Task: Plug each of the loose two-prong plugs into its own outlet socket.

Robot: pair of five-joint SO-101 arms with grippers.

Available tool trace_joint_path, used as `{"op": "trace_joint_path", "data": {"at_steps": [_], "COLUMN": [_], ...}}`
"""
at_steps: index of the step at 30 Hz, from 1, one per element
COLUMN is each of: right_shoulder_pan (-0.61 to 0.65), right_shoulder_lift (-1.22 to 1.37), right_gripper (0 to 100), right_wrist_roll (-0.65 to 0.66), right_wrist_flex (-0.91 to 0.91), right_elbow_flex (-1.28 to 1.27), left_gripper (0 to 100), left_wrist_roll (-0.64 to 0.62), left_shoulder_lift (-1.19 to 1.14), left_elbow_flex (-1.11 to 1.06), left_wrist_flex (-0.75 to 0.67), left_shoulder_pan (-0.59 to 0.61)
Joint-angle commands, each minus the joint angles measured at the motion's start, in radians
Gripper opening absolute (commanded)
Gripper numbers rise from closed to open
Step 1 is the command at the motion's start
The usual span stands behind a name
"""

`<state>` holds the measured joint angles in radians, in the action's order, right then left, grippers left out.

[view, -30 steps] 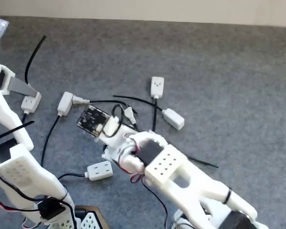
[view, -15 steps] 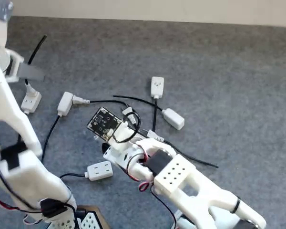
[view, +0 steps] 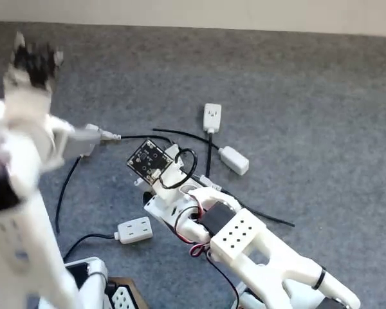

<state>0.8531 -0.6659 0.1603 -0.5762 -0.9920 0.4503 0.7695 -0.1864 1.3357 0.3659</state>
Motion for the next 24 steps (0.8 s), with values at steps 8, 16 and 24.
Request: {"op": "trace_joint_path", "data": {"at_steps": [8, 16, 24], "right_shoulder_pan": [0.173, 0.191, 0.18], "right_shoulder_lift": [-0.028, -0.03, -0.025], "right_gripper": [0.6, 0.6, 0.6], "right_wrist_roll": [-0.06, -0.083, -0.086], "right_wrist_flex": [0.025, -0.038, -0.039], "right_elbow_flex": [-0.005, 0.004, 0.031], "left_gripper": [47, 47, 47], "left_wrist_roll": [-0.015, -0.026, -0.046], "left_shoulder_lift": [0.679, 0.671, 0.673], "left_elbow_flex": [-0.809, -0.852, -0.931], "left_wrist_flex": [-0.259, -0.265, -0.253], "left_shoulder_pan": [-0.018, -0.018, -0.11]}}
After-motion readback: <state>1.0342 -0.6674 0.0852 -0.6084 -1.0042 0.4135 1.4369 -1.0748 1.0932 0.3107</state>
